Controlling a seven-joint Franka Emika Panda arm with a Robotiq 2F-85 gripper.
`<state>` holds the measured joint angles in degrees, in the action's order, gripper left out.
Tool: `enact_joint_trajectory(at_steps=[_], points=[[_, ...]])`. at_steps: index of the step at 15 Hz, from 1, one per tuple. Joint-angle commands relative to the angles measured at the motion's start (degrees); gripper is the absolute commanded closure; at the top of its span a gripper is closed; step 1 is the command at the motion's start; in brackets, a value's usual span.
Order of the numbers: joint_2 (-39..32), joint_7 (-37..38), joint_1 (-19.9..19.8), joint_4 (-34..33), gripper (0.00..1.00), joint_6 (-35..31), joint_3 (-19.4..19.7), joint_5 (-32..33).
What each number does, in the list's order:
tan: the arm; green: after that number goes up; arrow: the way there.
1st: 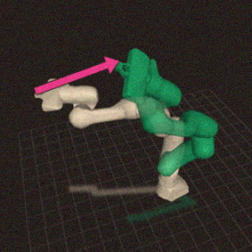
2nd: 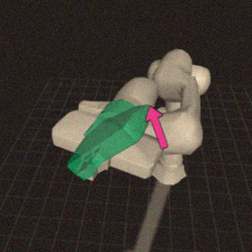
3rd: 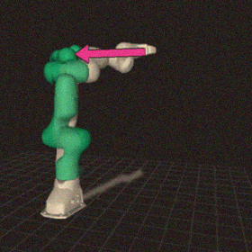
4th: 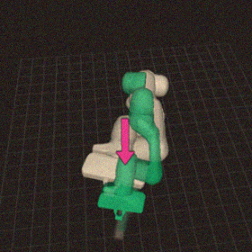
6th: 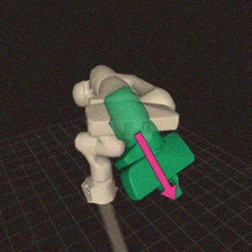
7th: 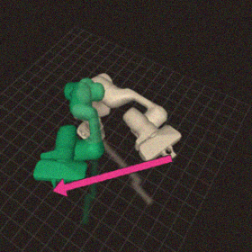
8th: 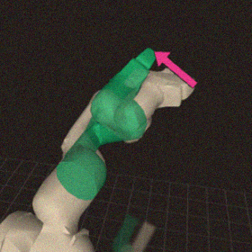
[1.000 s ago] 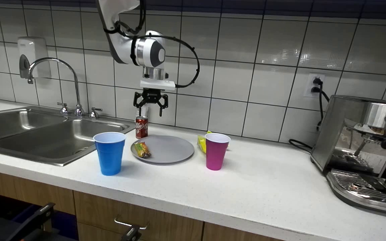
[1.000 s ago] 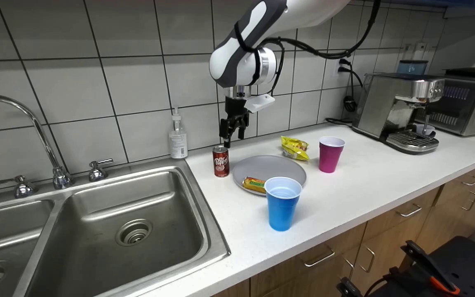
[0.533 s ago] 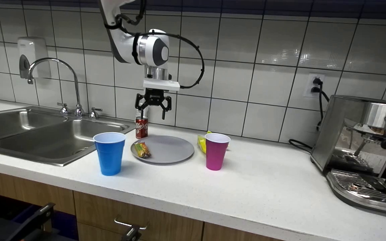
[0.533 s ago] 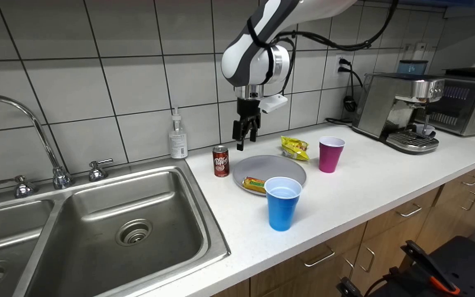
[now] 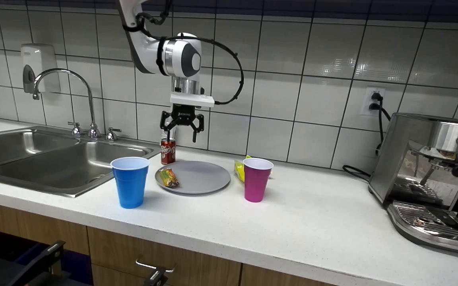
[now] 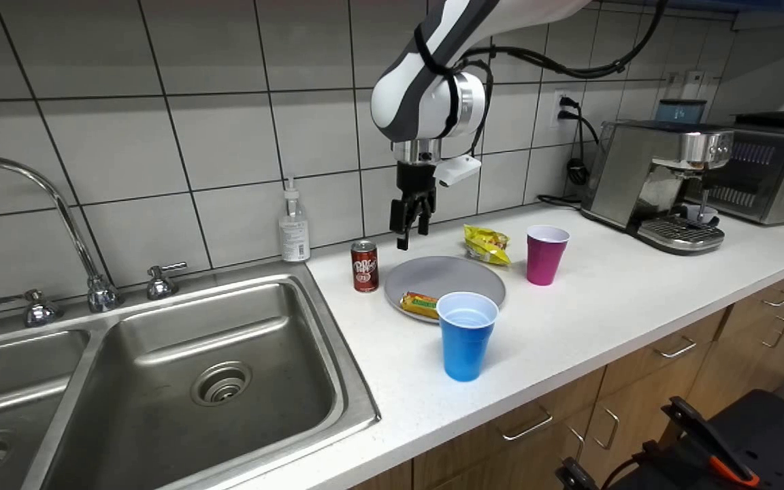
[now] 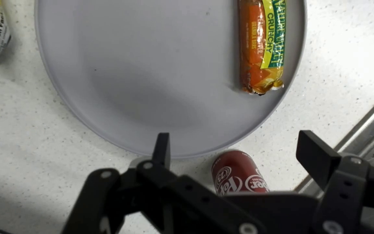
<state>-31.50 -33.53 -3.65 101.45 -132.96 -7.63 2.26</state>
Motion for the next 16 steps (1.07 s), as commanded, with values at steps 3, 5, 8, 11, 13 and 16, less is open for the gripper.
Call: enact_joint_trajectory(at_steps=[3, 5, 8, 11, 13, 16], points=[[-0.01, -0.01, 0.05, -0.08, 0.00, 0.12, 0.04, -0.02], [-0.01, -0.03, 0.05, -0.07, 0.00, 0.12, 0.04, -0.02], [-0.01, -0.04, 0.05, -0.06, 0.00, 0.12, 0.04, -0.02], [-0.01, -0.04, 0.05, -0.06, 0.00, 0.12, 0.04, -0.02], [1.00, -0.21, 0.26, 1.74, 0.00, -0.23, -0.18, 0.16], [2.43, 0.44, 0.91, 4.71, 0.00, -0.78, -0.02, 0.64]])
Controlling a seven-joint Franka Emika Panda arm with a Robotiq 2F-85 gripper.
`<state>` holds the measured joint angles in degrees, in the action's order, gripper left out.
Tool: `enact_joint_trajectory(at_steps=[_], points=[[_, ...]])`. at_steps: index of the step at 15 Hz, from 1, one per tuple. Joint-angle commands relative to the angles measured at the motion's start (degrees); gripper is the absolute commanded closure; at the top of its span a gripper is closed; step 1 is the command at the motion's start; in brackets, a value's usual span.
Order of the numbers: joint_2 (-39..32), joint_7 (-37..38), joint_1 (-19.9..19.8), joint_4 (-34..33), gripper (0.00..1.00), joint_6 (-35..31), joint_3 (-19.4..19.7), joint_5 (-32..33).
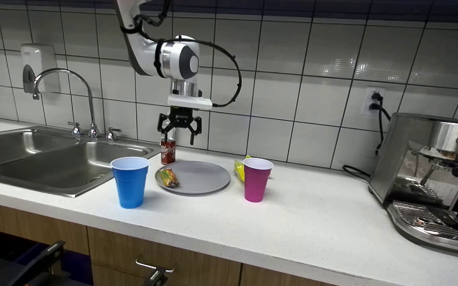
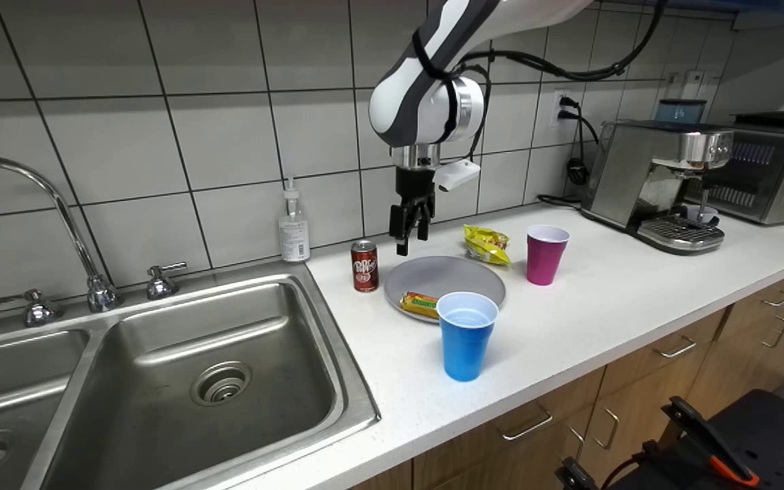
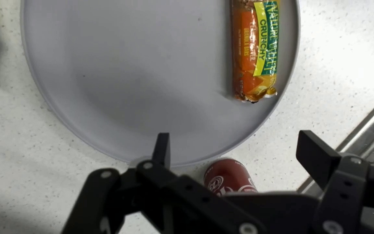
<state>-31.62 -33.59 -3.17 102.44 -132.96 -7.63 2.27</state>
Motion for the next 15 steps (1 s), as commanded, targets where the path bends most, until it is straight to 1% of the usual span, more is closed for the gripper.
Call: enact_joint_trajectory(at_steps=[1, 9, 13, 15], points=[[2.78, 0.71, 0.64, 4.53, 0.00, -1.08, 0.05, 0.76], [3.22, 4.27, 2.39, 8.82, 0.00, -5.54, 1.26, 3.96], [4.05, 5.25, 2.93, 10.64, 0.00, -5.79, 1.93, 7.38], [4.62, 5.15, 2.77, 11.43, 0.00, -5.45, 1.92, 8.08]])
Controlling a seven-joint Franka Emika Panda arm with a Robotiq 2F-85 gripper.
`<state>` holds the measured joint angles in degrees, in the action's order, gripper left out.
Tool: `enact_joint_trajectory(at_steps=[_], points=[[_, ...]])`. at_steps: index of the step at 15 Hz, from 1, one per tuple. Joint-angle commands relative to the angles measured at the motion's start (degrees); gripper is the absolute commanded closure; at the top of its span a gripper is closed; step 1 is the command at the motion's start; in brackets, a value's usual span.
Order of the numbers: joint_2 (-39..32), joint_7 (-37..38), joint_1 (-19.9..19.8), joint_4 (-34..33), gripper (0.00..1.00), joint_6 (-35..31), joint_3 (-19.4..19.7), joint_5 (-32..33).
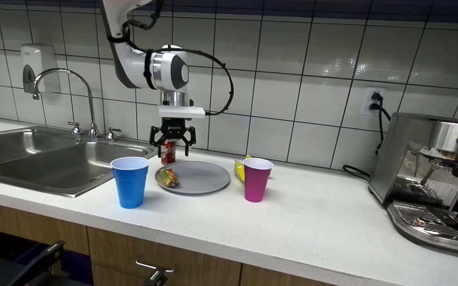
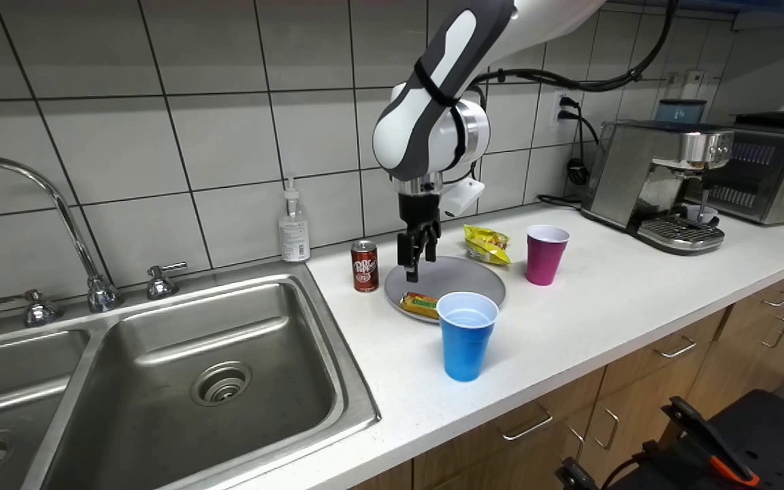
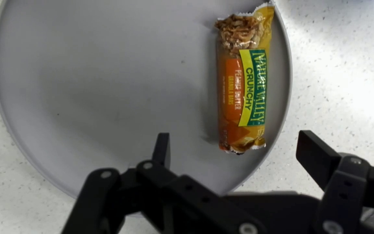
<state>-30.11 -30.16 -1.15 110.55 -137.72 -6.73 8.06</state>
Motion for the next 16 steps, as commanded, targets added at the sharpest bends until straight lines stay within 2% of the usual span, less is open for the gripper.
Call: enact_joint_trajectory(at_steps=[1, 10, 16], points=[[3.27, 1.69, 0.68, 3.63, 0.00, -0.55, 1.05, 2.59], [2.92, 3.24, 1.04, 5.86, 0.00, -0.94, 1.62, 4.17], [0.90, 7.58, 2.44, 5.69, 0.00, -3.59, 2.24, 4.80]])
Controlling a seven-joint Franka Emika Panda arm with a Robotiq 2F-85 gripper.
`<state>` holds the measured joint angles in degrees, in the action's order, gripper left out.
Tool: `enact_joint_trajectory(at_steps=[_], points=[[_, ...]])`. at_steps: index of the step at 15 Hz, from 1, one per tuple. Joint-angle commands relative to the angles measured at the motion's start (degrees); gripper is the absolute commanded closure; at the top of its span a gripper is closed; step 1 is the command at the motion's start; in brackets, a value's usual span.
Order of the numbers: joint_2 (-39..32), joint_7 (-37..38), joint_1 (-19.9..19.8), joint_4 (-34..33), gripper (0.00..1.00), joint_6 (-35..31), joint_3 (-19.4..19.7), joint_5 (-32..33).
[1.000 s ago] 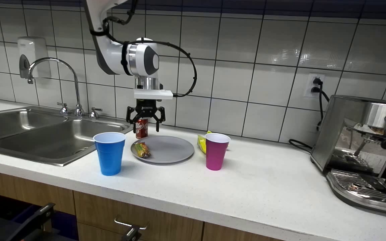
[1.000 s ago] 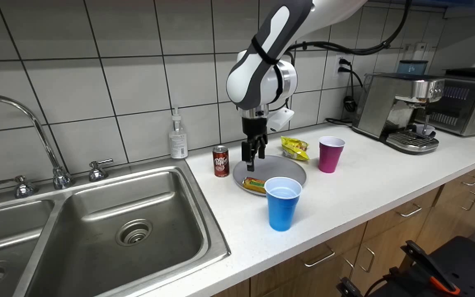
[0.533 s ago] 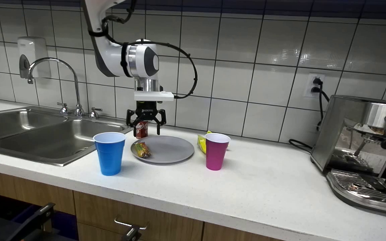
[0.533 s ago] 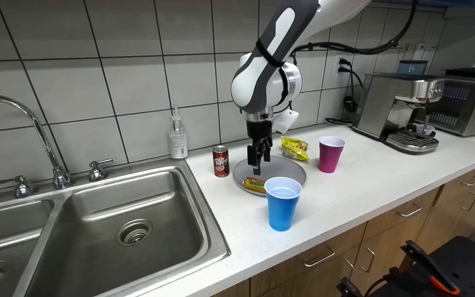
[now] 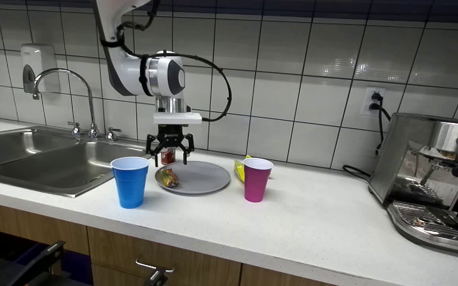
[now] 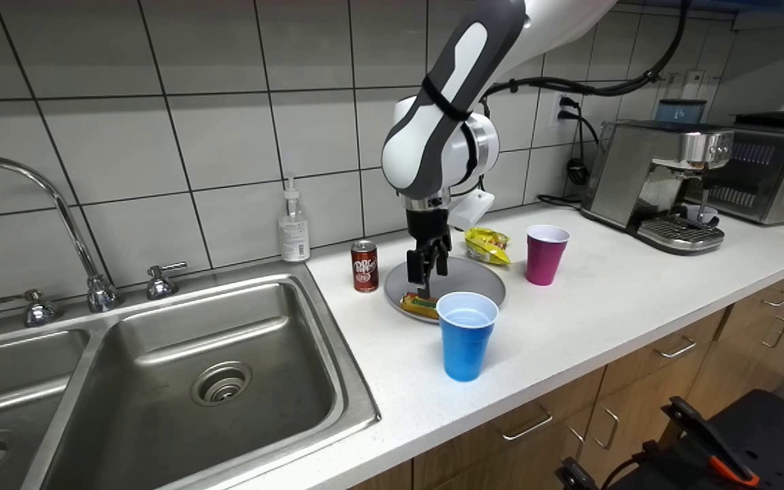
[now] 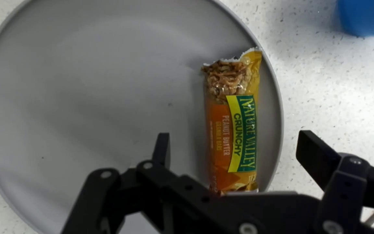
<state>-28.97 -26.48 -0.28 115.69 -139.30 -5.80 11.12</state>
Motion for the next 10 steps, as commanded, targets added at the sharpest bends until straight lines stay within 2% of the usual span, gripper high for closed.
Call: enact_joint_trajectory(at_steps=[1, 10], points=[[-0.74, 4.93, 1.91, 0.28, 0.00, -2.42, 1.55, 1.87], [-3.60, 10.49, 3.42, -1.15, 0.00, -4.06, 3.58, 1.98]])
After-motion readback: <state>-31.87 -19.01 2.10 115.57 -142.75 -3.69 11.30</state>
